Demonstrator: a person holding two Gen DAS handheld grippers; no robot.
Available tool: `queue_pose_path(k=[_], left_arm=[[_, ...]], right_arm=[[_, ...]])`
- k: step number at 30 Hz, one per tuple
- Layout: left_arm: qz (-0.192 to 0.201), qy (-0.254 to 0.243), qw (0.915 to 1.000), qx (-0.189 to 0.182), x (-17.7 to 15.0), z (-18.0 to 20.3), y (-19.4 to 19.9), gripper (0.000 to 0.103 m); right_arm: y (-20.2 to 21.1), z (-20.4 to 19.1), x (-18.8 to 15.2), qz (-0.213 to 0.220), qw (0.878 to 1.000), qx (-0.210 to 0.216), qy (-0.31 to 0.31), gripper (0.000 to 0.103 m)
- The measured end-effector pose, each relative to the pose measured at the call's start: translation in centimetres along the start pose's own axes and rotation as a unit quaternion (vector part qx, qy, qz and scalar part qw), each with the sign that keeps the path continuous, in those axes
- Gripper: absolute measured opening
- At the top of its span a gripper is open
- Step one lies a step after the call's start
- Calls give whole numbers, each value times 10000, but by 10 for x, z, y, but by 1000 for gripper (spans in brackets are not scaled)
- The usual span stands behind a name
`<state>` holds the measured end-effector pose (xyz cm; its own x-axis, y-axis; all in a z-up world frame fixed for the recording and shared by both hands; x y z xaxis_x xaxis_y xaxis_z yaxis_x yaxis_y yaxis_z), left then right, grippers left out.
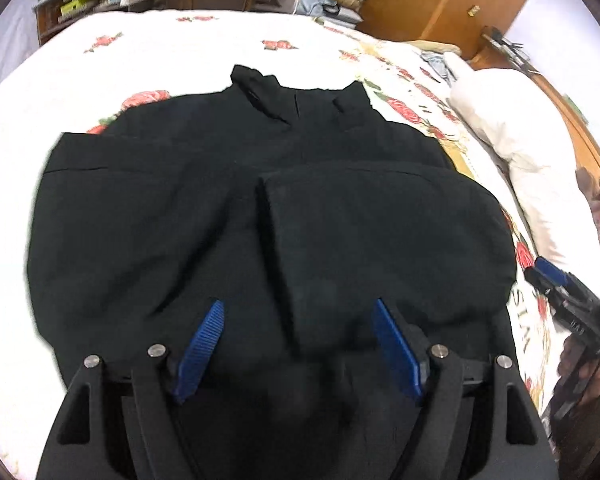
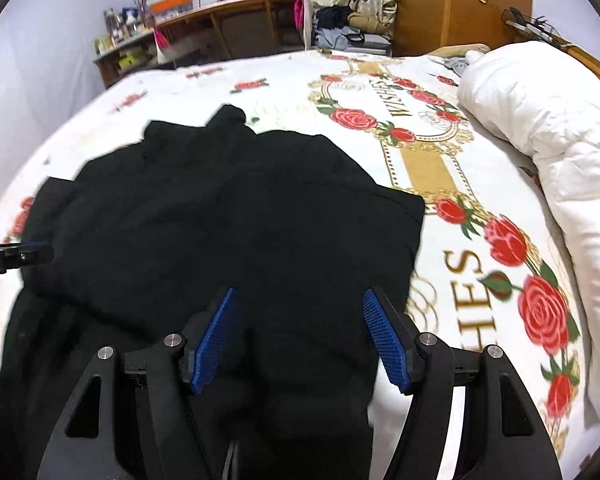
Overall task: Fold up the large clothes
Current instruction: 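Withdraw the left tool from the folded jacket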
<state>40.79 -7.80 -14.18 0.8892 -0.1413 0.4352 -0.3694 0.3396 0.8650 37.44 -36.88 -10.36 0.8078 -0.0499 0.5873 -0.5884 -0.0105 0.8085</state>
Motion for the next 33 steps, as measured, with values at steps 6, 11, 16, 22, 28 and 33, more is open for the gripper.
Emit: queue_pose_path(k=[6,11,16,22,28,33], left_arm=[[75,-427,9989,181,-58,-12,58,79],[-10,-276,9996,99,-113,-27,88,79],[-248,-91,9995,190,-169,-42,93,79],[-458,-8,9983,346,-220,-51,85,79],[-604,-133,9965,558,-246,-47,80,79],[-757,-223,9946,678,-256,-52,78,79]], right_arm=[[53,-6,-47,44,9998,131,157,66],[81,-11,-101,-187,9993,91,317,66],[96,-20,-149,-438,9986,169,227,66],[97,-39,-186,-711,9968,253,259,66],[102,-97,-213,-872,9916,578,756,66],[109,-157,-227,-958,9795,1107,1383,66]])
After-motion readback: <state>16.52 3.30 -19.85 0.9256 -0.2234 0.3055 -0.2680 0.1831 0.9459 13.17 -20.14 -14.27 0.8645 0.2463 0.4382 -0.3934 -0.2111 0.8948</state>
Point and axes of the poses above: each gripper's, at about its wrist camera, not at the fingertips, and y roughly against the way its jaws point, z to its right, x to its top, the point moved 6 cm from there along -y, roughly the way its jaws point, and after that the axes turned 2 degrees about -z, right-handed, at the moved point
